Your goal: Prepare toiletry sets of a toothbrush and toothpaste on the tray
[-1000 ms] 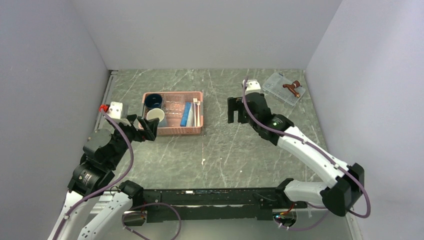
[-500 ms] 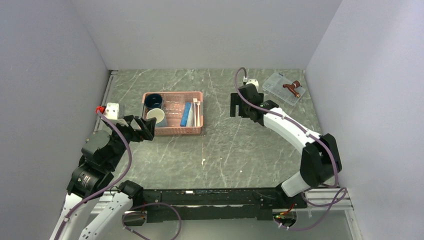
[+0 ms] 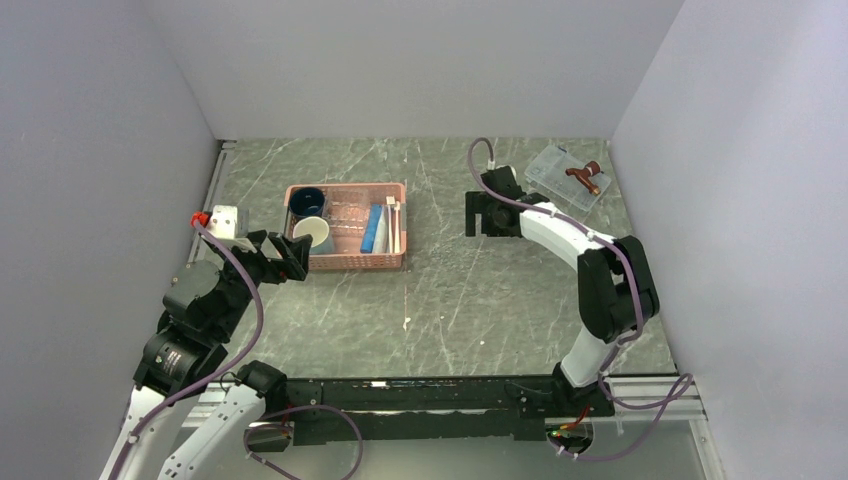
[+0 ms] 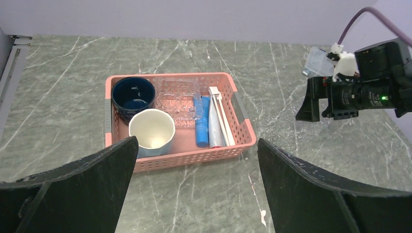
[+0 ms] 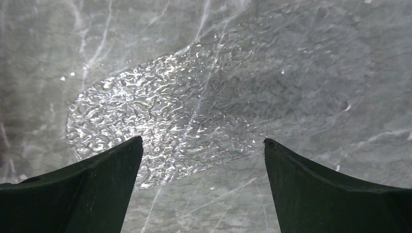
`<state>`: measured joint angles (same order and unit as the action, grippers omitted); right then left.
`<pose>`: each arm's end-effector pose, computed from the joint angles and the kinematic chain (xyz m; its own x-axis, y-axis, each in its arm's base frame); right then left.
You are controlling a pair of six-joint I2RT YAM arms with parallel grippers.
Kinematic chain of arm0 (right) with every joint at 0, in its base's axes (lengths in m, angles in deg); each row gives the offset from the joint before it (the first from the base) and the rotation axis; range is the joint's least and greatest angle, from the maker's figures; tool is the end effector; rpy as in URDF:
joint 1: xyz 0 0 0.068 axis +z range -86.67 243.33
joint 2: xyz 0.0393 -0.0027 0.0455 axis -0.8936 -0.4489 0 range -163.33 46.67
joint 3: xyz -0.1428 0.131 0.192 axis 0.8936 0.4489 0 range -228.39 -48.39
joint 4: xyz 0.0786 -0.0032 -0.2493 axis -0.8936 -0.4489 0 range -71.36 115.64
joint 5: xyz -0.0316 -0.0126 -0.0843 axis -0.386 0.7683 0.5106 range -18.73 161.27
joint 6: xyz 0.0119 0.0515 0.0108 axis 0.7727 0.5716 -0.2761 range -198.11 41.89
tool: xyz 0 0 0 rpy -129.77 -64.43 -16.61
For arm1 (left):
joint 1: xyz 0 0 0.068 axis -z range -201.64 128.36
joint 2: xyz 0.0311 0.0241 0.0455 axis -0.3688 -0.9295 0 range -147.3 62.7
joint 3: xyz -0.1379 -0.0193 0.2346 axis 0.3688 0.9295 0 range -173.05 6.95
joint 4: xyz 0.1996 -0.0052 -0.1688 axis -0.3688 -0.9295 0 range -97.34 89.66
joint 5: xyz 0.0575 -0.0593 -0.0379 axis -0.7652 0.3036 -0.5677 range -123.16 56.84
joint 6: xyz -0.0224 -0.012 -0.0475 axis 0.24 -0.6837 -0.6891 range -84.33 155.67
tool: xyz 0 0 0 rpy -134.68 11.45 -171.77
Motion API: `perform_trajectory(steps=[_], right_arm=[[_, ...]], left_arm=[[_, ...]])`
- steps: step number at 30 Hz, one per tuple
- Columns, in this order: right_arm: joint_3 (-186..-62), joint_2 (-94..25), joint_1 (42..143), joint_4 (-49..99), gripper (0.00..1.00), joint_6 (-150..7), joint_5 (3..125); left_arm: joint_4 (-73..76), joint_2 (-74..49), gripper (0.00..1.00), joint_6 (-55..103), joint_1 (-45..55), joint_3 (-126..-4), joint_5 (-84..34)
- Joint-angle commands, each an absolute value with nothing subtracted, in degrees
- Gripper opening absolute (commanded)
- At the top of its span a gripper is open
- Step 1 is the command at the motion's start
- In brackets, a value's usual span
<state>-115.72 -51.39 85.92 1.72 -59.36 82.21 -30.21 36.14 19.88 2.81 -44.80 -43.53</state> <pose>0.3362 0.1325 0.2124 -0.8017 0.0081 -0.5976 -0.0193 0.9990 0.0393 0.0834 -0.0309 0.3812 -0.1379 -0.2314 -0.9630 0.2145 0.9423 -0.2571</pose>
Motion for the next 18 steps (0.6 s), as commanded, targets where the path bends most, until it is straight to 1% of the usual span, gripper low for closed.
perform_trajectory(steps=[1,12,18], right_arm=[[-117.55,-53.61,85.29,3.39,0.97,-62.38,80.07],[-118.54,-57.99,82.10,4.98,0.98,-65.73,75.07],[-118.89,-59.79,81.96,5.21,0.98,-65.31,75.23]], left_arm=[[-29.31,35.85,0.99,19.67,2.45,-44.88,-43.50],[-29.30,35.39,0.99,19.93,2.44,-44.81,-43.78],[-29.33,35.29,0.99,19.92,2.44,-44.82,-43.72]])
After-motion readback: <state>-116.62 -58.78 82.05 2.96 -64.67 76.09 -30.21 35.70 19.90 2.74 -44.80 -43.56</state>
